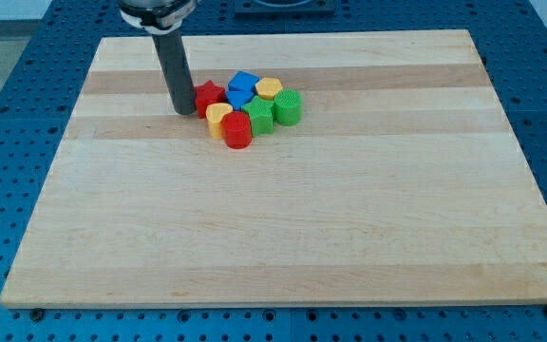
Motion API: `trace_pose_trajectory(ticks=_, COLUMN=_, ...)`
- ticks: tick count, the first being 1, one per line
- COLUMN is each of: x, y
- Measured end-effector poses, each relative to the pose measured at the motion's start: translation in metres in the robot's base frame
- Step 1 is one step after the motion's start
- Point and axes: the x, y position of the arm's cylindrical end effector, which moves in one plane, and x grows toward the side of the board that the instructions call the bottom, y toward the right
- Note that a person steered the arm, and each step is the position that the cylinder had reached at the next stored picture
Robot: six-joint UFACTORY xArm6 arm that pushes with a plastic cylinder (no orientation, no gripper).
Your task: Push the group of blocks a bit up
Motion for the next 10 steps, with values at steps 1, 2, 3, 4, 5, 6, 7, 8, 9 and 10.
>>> trace_pose_trajectory(ticks=1, x=0.000, y=0.002)
trace_pose_trajectory(ticks=2, x=-0.001, y=0.010)
trace_pose_trajectory(ticks=3, x=0.002, y=0.007)
trace_pose_trajectory(ticks=4, x=0.048, y=-0.034)
trace_pose_trajectory(ticks=5, x=0.093, y=-0.041)
trace_pose_trajectory(ticks=6, x=0.125, y=-0.017)
trace_pose_trajectory(ticks=7, x=0.124, y=0.010)
trace_pose_trajectory(ticks=8, x=0.107, y=0.036)
trace_pose_trajectory(ticks=9, x=0.087, y=0.039)
trace_pose_trajectory(ticks=10, x=0.061, y=0.039)
